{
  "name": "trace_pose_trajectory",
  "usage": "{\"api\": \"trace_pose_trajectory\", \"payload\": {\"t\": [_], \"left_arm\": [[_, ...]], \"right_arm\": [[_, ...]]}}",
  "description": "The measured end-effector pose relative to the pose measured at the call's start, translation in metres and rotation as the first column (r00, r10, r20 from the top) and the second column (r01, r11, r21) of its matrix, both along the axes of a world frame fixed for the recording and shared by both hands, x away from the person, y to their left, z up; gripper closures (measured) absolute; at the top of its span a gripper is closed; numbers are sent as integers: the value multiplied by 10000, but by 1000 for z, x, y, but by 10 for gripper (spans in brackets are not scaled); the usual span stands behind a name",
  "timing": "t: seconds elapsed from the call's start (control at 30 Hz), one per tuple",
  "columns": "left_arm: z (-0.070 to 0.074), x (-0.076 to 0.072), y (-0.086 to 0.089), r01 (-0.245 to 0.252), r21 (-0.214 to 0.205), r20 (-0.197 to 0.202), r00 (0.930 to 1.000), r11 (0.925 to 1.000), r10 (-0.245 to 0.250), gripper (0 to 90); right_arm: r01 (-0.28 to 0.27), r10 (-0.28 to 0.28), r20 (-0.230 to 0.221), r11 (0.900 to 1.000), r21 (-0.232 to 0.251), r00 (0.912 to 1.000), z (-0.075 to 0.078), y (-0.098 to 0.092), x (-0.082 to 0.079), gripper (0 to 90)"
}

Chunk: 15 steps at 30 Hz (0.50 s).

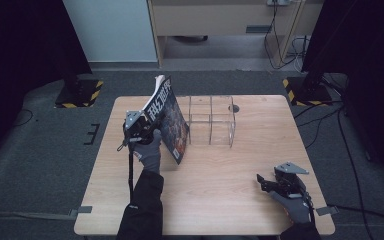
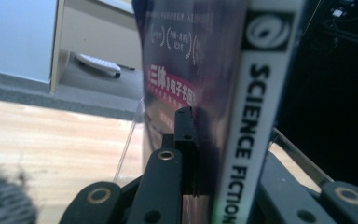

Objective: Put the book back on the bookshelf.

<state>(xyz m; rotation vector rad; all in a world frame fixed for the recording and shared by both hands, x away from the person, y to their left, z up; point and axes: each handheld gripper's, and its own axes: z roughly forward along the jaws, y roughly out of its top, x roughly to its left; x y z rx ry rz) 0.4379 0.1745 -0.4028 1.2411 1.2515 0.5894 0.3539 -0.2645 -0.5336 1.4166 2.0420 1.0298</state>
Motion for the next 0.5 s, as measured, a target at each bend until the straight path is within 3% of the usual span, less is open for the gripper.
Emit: {"api": "trace_pose_trajectory", "payload": {"t": [0.17, 0.3, 0.5], "left_arm": [[7, 12, -11, -83, 394, 191, 9998, 9992, 76, 817], [3, 23, -13, -141, 339, -48, 9999, 9993, 143, 817], [-5, 26, -13, -122, 162, 98, 9999, 9998, 120, 816]], "right_arm": [[-2, 2, 8, 10000, -4, 10000, 0, -1, 0, 219], [1, -1, 3, 10000, 10, 10000, 0, -1, 0, 219], [-21, 21, -8, 10000, -34, 10000, -1, -1, 0, 219]]}}
